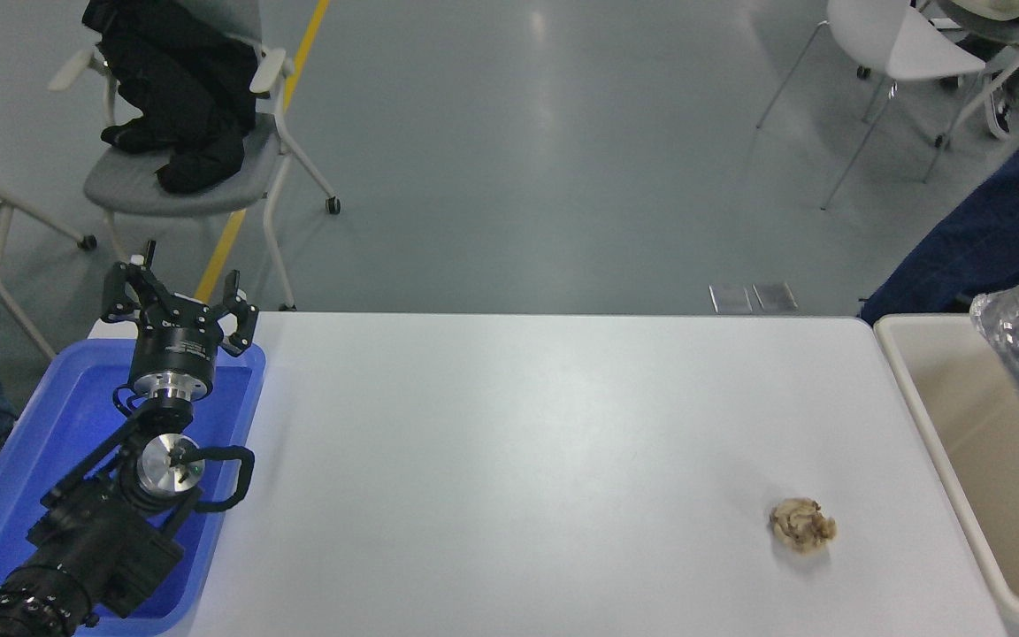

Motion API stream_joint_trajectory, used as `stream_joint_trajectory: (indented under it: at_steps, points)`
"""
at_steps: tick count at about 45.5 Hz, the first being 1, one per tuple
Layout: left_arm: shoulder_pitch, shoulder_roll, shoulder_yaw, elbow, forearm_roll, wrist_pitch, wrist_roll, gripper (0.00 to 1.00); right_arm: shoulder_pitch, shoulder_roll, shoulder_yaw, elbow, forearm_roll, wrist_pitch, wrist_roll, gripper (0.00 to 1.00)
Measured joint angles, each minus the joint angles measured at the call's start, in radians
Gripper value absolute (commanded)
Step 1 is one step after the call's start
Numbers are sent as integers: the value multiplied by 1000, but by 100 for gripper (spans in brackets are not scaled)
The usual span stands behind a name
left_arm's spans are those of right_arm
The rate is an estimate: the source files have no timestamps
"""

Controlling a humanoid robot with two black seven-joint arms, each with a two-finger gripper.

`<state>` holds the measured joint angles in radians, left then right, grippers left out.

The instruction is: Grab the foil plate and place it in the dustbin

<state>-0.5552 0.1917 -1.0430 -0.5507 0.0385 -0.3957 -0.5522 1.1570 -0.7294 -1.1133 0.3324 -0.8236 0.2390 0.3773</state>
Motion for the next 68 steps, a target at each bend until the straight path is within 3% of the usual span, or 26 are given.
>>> stream_joint_trajectory:
  at_steps: [5,18,26,27,28,29,31,32,33,53,68]
  points:
    - [0,0,0,0,0,0,0,99,-149,48,33,-123,72,-32,-9,0]
    - [0,0,0,0,0,0,-1,99,-343,150,88,-261,256,-76,-113,0]
    - [0,0,0,0,0,0,-2,99,-395,187,123,-287,316,-84,-149,0]
    - [0,0,0,0,0,0,-2,99,-399,191,126,-288,320,-84,-151,3]
    - [0,0,0,0,0,0,-2,99,-404,195,130,-291,326,-85,-154,18]
    - [0,0,0,0,0,0,-2,99,-408,198,132,-292,329,-86,-156,41]
    - [0,0,0,0,0,0,-2,99,-415,203,138,-296,336,-88,-160,69]
    - [0,0,0,0,0,0,-2,99,-417,205,140,-297,338,-88,-162,89]
    - [0,0,0,0,0,0,-2,99,-419,207,142,-298,341,-88,-163,100]
    - [0,0,0,0,0,0,-2,99,-404,232,173,-312,367,-87,-167,100]
    - [0,0,1,0,0,0,-2,99,-204,244,180,-194,371,-36,-155,100]
